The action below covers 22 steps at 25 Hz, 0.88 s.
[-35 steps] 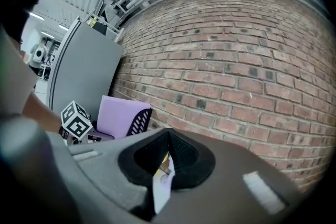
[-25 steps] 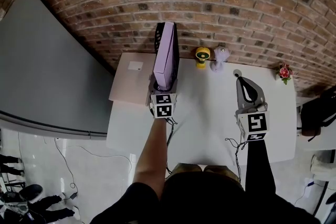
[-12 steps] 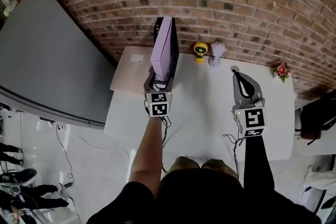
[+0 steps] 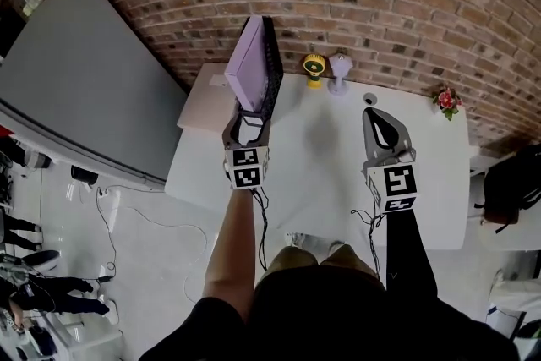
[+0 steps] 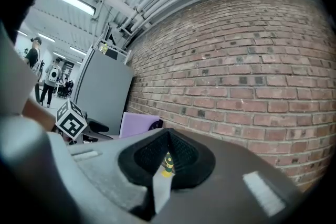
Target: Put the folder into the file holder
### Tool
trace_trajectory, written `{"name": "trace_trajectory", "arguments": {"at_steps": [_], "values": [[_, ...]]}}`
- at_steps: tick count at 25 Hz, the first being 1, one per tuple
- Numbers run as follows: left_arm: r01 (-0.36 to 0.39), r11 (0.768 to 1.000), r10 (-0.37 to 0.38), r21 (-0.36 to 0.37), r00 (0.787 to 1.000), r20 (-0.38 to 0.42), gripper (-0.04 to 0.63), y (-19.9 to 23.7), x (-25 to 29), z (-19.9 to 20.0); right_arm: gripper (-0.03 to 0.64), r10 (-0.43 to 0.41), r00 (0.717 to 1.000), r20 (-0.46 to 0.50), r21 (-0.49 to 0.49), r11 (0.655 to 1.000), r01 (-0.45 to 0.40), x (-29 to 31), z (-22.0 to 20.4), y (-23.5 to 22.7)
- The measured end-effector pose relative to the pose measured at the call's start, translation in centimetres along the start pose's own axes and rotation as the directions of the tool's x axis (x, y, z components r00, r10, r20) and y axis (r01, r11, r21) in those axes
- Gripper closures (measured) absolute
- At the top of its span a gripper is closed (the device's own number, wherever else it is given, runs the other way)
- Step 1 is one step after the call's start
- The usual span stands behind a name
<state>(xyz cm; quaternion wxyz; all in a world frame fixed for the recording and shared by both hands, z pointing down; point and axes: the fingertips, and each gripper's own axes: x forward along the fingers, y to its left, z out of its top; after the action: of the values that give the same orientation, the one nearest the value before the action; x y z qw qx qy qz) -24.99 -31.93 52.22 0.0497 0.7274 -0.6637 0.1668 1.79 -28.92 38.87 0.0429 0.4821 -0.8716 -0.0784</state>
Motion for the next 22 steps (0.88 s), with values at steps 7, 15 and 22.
{"name": "trace_trajectory", "arguments": {"at_steps": [7,15,22], "values": [[0.022,0.999,-0.019,-0.032,0.997,0.070,0.298,-4.1,-5.1,3.9,0.617,0.025,0.999,0.028,0.041,0.999,-0.026,-3.5,0.1,-0.9],[0.045,0.999,-0.042,-0.017,0.986,0.164,0.298,-9.4,-11.0,9.3,0.617,0.049,0.998,0.051,0.056,0.997,-0.052,-7.6,0.5,-2.0],[0.075,0.997,-0.065,-0.036,0.972,0.226,0.298,-14.7,-15.1,12.0,0.617,0.049,0.997,0.061,0.065,0.996,-0.053,-11.2,0.1,-3.9]]}}
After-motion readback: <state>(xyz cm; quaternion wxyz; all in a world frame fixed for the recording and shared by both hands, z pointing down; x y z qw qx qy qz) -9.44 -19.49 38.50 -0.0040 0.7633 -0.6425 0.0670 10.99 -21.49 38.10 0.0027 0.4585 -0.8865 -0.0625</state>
